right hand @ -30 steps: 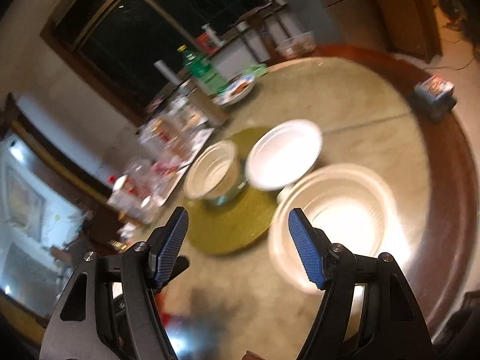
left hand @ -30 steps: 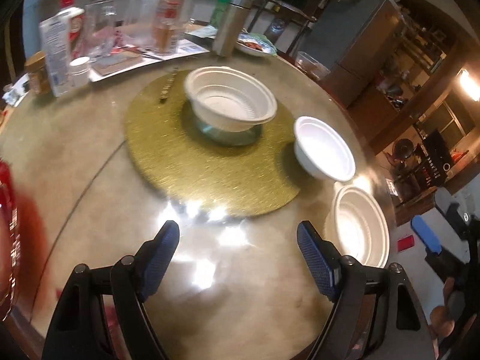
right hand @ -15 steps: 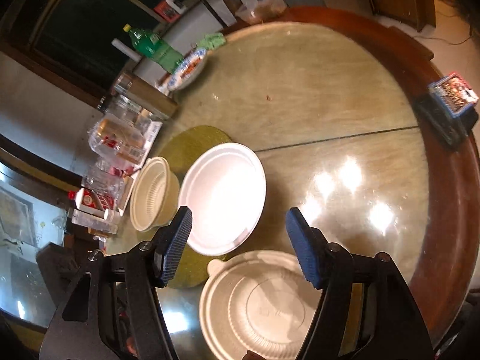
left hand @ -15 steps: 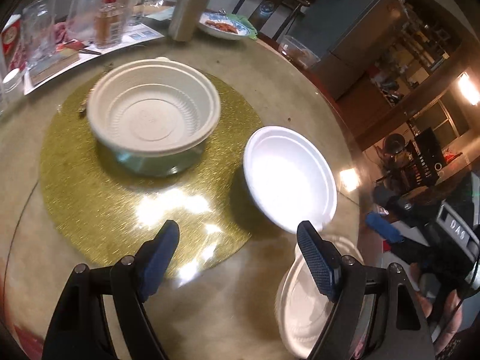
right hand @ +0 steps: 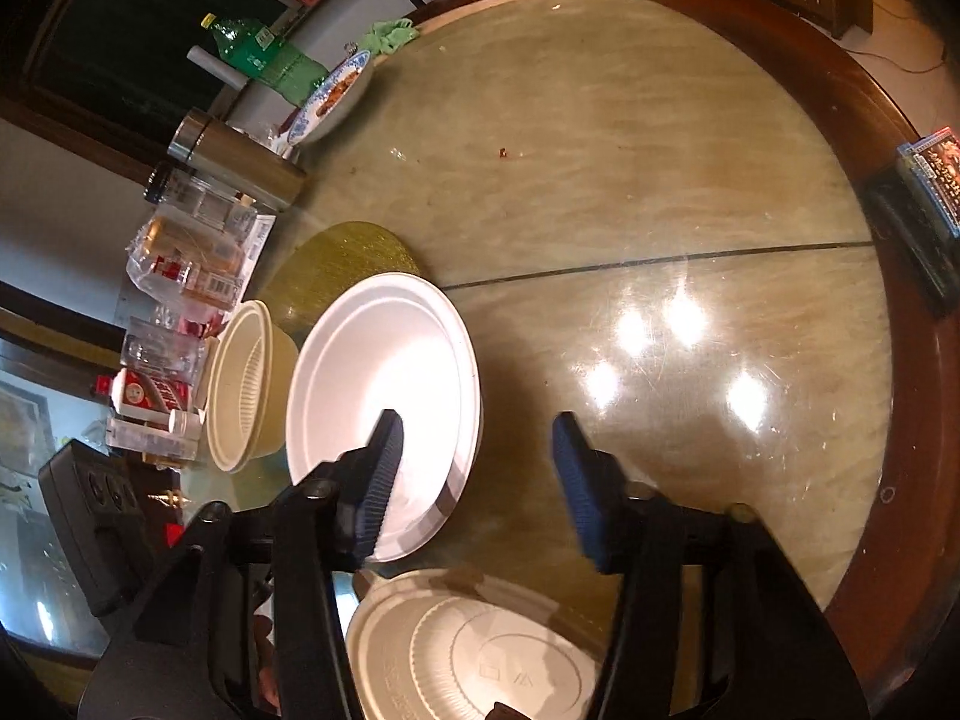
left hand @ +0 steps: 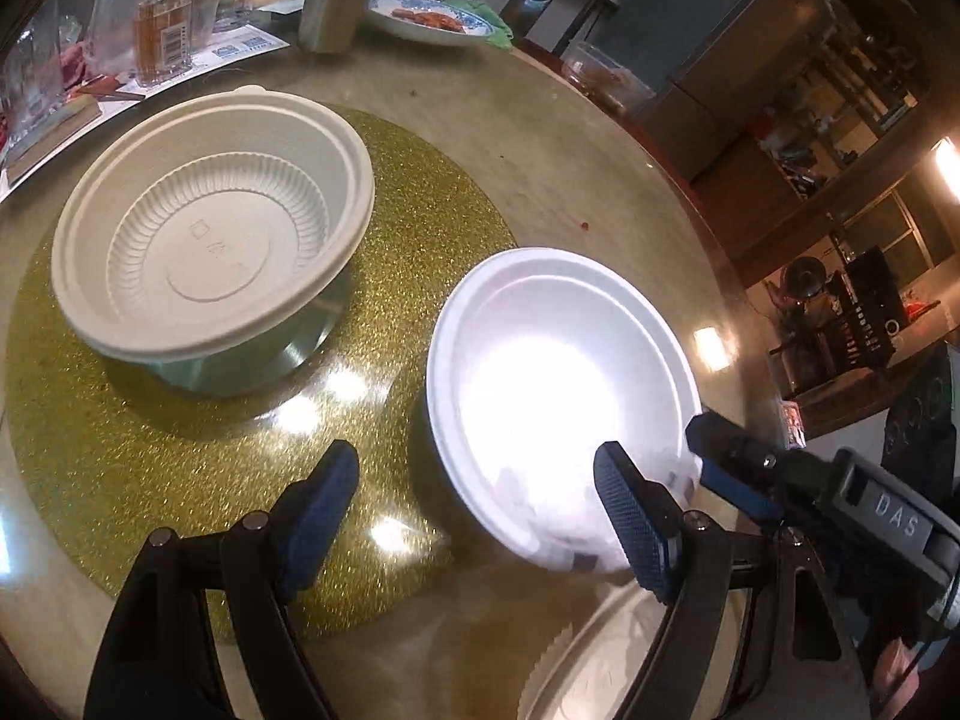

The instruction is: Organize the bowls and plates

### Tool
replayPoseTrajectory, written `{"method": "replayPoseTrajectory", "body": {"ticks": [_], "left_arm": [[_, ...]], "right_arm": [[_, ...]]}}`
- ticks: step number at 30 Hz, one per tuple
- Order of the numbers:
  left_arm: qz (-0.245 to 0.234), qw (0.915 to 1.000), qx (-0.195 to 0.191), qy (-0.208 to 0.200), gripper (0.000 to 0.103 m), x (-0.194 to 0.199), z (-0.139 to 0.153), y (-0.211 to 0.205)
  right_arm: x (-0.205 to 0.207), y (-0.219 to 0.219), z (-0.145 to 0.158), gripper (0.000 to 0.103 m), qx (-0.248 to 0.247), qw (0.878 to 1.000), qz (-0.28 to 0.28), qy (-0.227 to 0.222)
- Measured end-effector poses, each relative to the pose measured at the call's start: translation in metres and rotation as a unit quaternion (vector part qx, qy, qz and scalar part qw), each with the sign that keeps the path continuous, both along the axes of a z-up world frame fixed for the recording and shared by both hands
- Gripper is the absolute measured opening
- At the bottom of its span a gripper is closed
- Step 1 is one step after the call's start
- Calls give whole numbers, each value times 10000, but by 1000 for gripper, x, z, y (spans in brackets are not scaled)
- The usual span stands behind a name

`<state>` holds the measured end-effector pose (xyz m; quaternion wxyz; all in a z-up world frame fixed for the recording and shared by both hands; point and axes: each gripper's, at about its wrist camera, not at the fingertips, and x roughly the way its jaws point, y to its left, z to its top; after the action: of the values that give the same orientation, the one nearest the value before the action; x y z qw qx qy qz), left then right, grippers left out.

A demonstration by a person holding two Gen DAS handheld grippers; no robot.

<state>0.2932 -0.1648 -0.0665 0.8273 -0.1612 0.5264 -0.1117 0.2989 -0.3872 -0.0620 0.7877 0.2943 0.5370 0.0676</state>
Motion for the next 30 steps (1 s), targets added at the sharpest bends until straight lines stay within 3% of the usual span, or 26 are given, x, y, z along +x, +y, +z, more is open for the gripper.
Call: {"method": "replayPoseTrajectory", "body": {"ticks": [4,6,11,14,22,30], "left_arm": [[45,9998,151,-72,78,4,-1,-3],[9,9998,199,-53,68,4,-3,-5],[-59,9988,492,15,30,6,-11,-8],[-114,9981,603,-18,15,6,-11,-8],[-168,9968,774,-111,14,2,-6,-6],[-87,9957,810,-444,15,-16,20,7]], "right_arm": [[6,3,-5,29,-108,9999,-37,88],[8,5,-8,27,-125,9998,-1,141],[8,11,-12,14,-224,9996,26,144],[7,18,-10,9,-246,9995,170,112],[1,31,-6,9,-400,9989,259,37],[-13,47,22,9,-472,9979,309,-317]]}}
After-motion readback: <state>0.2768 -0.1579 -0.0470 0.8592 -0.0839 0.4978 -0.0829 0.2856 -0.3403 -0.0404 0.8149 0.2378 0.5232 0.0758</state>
